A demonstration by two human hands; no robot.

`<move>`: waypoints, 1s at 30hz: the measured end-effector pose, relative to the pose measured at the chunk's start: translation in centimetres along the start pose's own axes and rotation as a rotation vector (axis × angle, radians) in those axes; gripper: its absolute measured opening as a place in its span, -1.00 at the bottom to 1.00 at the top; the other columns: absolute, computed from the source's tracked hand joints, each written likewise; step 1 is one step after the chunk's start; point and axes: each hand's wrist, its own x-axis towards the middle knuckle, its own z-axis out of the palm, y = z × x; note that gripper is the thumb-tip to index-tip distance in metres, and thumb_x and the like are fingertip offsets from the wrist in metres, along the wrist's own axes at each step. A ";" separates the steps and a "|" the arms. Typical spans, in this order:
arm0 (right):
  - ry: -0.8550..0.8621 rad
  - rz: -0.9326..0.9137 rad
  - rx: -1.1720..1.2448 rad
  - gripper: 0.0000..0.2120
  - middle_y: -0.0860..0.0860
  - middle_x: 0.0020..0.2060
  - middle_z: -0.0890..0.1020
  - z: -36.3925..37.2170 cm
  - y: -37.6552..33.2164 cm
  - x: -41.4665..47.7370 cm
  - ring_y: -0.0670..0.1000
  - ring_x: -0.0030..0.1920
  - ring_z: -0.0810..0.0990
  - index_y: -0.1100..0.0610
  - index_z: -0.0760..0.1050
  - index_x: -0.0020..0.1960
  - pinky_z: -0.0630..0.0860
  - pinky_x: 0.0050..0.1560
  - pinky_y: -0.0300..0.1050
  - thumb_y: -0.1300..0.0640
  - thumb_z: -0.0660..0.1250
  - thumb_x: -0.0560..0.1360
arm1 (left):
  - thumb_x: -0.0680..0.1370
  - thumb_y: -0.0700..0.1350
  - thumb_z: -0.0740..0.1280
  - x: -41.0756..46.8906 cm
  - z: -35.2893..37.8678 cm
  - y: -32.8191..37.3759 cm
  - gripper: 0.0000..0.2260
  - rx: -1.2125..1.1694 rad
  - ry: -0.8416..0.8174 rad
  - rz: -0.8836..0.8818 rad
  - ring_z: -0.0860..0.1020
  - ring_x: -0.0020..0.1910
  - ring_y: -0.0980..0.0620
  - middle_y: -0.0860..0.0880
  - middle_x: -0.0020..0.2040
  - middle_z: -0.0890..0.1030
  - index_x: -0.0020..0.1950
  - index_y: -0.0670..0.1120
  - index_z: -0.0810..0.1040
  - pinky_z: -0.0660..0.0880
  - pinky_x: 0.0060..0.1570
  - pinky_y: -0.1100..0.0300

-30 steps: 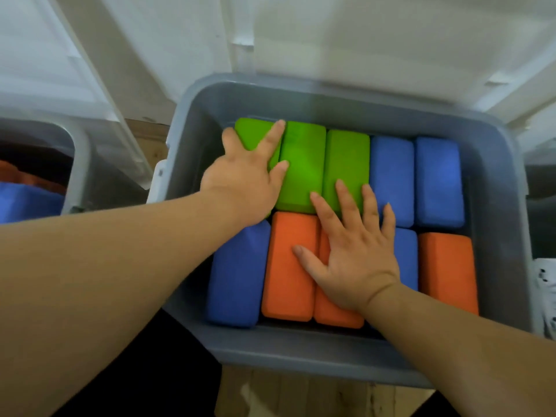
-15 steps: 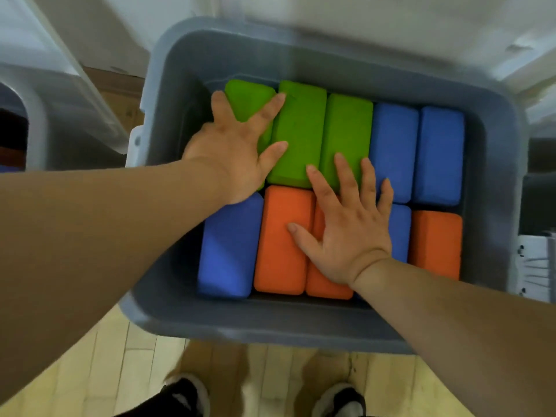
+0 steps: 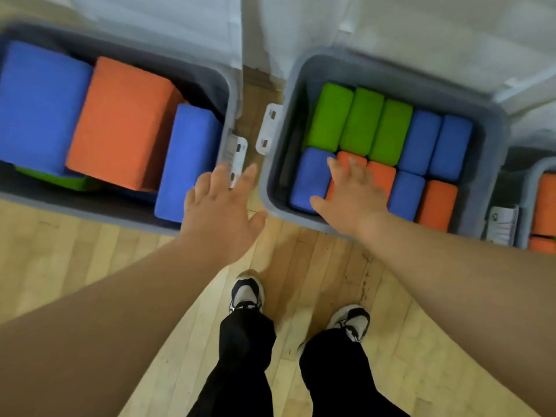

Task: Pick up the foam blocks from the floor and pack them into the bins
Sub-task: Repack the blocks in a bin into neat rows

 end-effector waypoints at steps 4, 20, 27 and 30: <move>-0.112 -0.120 0.149 -0.19 0.05 0.65 -0.02 -1.4 -8.2 -5.5 0.19 0.61 0.03 -0.14 -0.06 0.65 0.24 0.51 0.25 -0.24 0.29 0.55 | 0.60 0.29 0.19 -4.3 -4.3 -4.8 -0.28 0.045 -0.032 -0.065 0.02 0.58 -0.21 -0.16 0.64 -0.02 0.65 0.19 -0.11 0.07 0.53 -0.13; -0.250 -0.144 0.400 0.03 0.07 0.54 0.11 1.1 -24.6 -0.1 0.12 0.37 0.40 -0.36 -0.35 0.56 0.48 0.04 -0.06 -0.21 0.42 0.49 | 0.59 0.32 0.22 0.4 -7.7 -19.9 -0.23 0.051 -0.178 -0.329 0.00 0.59 -0.24 -0.14 0.65 -0.12 0.59 0.36 -0.27 0.11 0.52 -0.17; -0.206 -0.051 0.342 0.13 0.17 0.44 0.20 3.0 -28.6 4.7 0.19 0.14 0.53 -0.37 -0.46 0.52 0.56 0.01 0.06 -0.23 0.46 0.47 | 0.56 0.20 0.37 10.0 -5.5 -23.6 -0.15 -0.001 -0.137 -0.259 0.13 0.51 -0.25 -0.14 0.60 -0.03 0.61 0.33 -0.19 0.28 0.40 -0.19; -0.183 -0.027 0.348 0.15 0.14 0.35 0.24 3.7 -30.2 5.2 0.18 0.04 0.52 -0.38 -0.48 0.50 0.56 -0.05 0.09 -0.23 0.47 0.44 | 0.52 0.29 0.38 11.7 -4.3 -24.7 -0.15 0.046 -0.127 -0.190 0.15 0.42 -0.26 -0.11 0.52 0.01 0.59 0.38 -0.16 0.31 0.37 -0.18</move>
